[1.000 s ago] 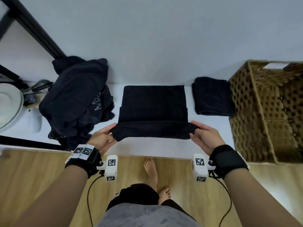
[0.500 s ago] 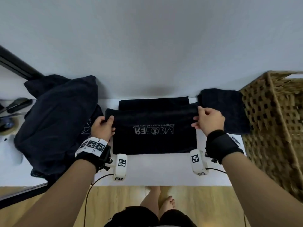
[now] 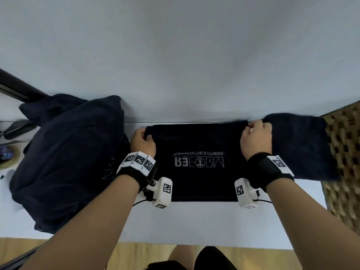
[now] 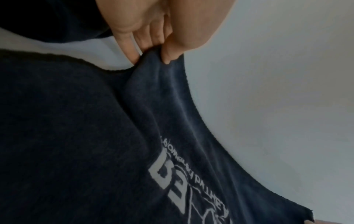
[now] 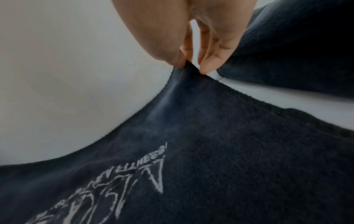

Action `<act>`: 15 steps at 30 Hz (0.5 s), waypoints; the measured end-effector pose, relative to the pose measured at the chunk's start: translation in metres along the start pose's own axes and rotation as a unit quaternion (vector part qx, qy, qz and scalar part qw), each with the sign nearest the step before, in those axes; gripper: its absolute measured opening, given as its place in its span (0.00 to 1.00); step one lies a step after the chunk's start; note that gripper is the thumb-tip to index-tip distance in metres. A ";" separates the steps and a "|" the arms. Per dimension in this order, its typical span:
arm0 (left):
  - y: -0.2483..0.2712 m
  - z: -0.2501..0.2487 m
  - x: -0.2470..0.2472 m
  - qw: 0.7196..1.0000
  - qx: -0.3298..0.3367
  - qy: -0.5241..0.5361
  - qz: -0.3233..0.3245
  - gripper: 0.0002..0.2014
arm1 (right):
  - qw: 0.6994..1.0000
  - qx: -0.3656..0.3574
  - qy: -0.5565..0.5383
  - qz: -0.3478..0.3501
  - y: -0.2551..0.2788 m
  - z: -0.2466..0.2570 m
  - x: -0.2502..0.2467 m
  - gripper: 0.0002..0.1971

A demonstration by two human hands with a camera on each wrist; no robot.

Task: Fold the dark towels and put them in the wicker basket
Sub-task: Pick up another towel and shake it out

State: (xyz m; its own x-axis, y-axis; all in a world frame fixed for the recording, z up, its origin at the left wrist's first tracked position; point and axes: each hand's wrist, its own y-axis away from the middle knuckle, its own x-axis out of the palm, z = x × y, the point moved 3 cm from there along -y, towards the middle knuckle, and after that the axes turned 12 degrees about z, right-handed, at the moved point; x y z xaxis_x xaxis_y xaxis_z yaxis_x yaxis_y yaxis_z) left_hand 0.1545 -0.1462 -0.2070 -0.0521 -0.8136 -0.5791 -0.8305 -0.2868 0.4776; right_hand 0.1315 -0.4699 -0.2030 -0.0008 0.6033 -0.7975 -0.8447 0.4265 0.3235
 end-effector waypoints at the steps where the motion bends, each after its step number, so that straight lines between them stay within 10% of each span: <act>1: -0.004 -0.002 0.001 1.000 0.009 -0.014 0.010 0.11 | 0.999 0.006 0.025 0.019 -0.002 0.001 0.003 0.12; 15: -0.032 -0.012 0.014 0.987 0.032 -0.154 0.044 0.10 | 0.990 0.091 0.047 0.095 -0.033 0.000 0.013 0.18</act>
State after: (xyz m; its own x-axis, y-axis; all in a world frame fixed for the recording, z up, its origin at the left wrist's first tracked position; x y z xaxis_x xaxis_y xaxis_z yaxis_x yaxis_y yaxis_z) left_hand 0.1866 -0.1540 -0.2222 -0.2832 -0.6381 -0.7160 -0.8483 -0.1816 0.4974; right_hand 0.1597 -0.4761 -0.2244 -0.2077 0.6220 -0.7550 -0.7143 0.4309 0.5515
